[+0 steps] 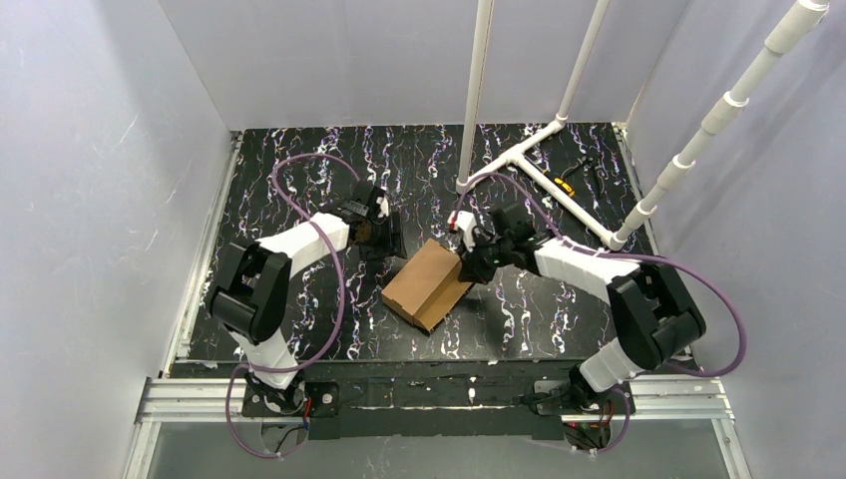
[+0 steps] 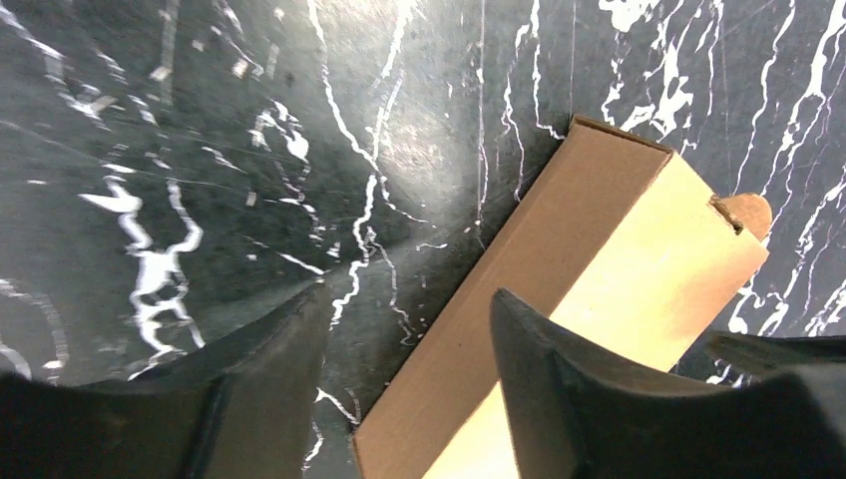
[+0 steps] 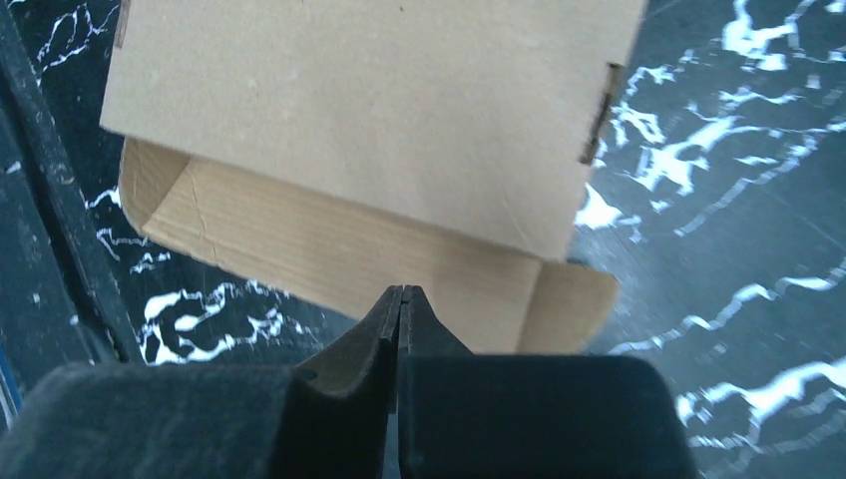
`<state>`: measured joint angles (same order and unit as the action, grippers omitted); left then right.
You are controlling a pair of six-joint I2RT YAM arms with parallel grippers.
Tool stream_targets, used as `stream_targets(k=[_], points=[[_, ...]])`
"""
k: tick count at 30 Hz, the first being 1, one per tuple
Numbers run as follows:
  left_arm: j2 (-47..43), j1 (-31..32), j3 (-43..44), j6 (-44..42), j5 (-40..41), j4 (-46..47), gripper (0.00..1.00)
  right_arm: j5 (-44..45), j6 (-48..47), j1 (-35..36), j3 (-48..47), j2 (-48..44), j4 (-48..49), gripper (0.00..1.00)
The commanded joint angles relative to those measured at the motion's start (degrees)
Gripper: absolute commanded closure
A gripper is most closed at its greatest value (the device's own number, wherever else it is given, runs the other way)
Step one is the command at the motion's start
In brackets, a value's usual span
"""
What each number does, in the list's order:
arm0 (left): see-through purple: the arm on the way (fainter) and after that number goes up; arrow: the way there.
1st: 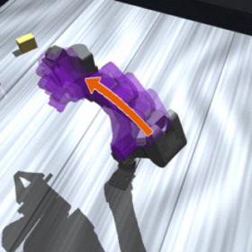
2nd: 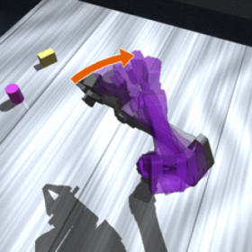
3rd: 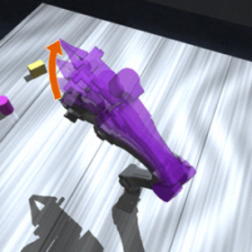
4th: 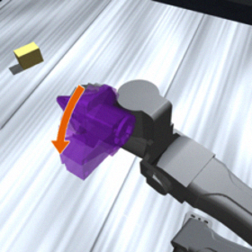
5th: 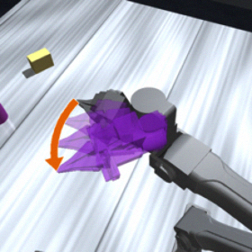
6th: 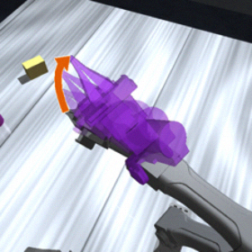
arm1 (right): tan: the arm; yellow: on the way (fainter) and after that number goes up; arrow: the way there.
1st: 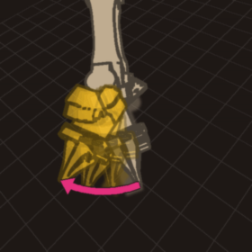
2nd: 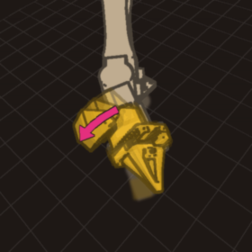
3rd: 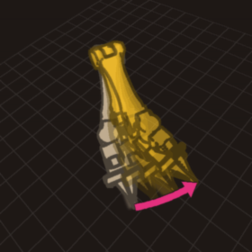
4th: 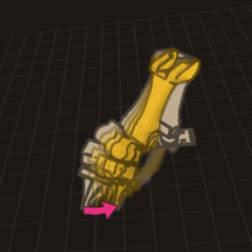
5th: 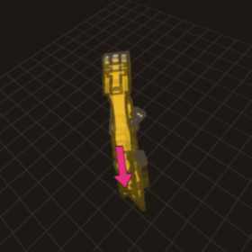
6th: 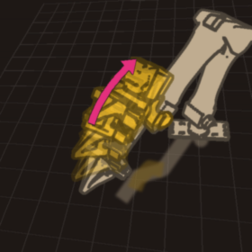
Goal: Fold the paper box
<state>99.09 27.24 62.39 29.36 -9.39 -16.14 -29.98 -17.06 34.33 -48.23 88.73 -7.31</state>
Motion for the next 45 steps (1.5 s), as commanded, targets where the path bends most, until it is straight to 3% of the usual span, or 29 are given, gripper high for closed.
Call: stream_targets(k=[1,4,5,9,12,20,24,36,45], points=[[-7.94,-1.73,0.70,-2.97,6.16,-2.46,0.36,-6.58,-10.56,-5.27,-3.50,-5.58,-8.10,0.87],[-11.94,-3.25,-1.76,-3.18,2.84,0.20,0.04,-6.15,-7.38,-8.31,-2.36,-6.51,-5.00,0.74],[-13.04,-4.03,-3.07,-2.79,0.33,1.78,0.02,-5.68,-6.02,-8.98,-1.95,-6.50,-3.94,0.71],[-16.04,-6.77,-8.76,-2.55,-13.87,9.30,0.02,-5.17,-0.26,-11.19,-0.64,-4.85,0.72,0.60],[-15.96,-6.37,-9.72,-5.17,-18.12,9.39,0.06,-6.78,1.29,-12.35,-0.12,-3.35,2.62,0.57],[-15.18,-1.21,-10.07,-15.13,-12.31,7.18,0.08,-8.93,1.21,-13.14,-0.70,2.00,2.59,0.58],[-12.91,-0.70,-9.48,-19.20,-13.26,9.05,0.07,-8.81,1.33,-13.14,-1.26,4.05,2.65,0.59],[-6.90,-0.70,-8.74,-15.00,-17.73,15.17,0.05,-11.33,3.21,-14.90,-1.76,6.98,2.89,0.58],[-4.26,-0.70,-7.73,-13.30,-17.15,14.14,0.12,-14.35,4.00,-14.90,-1.88,8.10,4.41,0.59]])
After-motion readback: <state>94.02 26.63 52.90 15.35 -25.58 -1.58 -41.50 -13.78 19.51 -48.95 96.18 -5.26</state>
